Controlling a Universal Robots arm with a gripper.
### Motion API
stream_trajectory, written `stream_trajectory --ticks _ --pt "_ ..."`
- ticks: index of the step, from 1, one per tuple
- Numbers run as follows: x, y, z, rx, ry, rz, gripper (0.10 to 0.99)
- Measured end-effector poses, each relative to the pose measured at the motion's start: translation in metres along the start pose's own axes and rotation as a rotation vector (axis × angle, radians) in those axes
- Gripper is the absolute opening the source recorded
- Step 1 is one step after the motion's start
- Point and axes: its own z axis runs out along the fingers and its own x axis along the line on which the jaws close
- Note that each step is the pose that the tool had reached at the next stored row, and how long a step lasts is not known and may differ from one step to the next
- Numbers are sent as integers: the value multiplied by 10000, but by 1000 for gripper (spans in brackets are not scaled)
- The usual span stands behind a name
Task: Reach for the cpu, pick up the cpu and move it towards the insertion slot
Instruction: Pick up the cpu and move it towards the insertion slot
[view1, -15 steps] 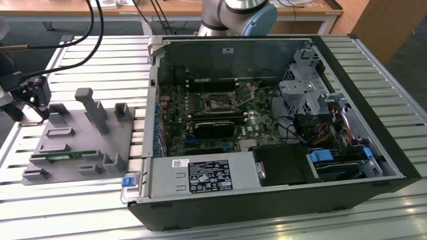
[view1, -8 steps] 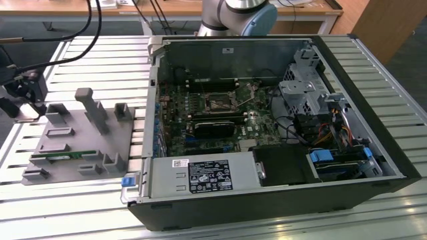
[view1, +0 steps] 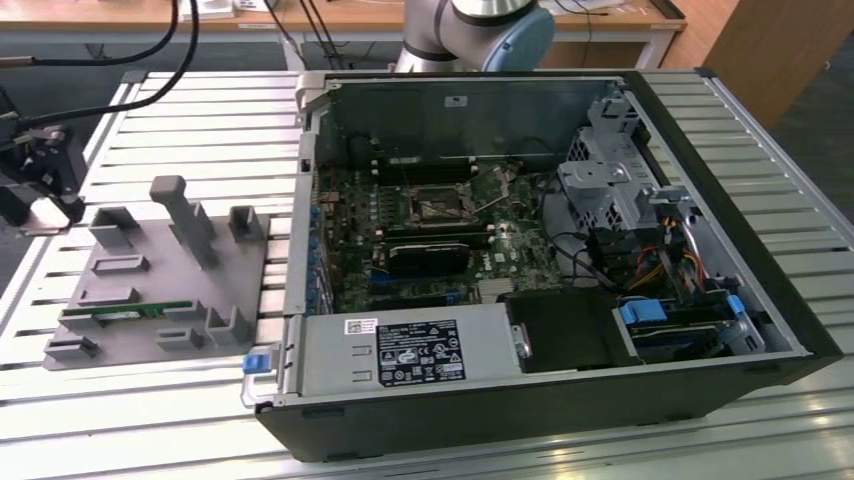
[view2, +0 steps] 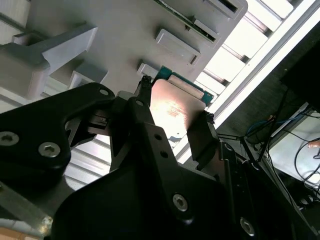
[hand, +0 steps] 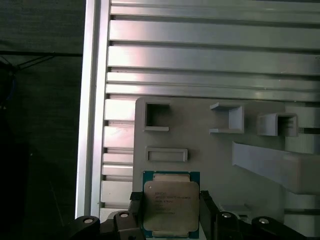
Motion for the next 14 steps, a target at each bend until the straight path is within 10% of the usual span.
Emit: stream_trajectory --ticks 14 --pt "-1 19 -353 3 1 0 537"
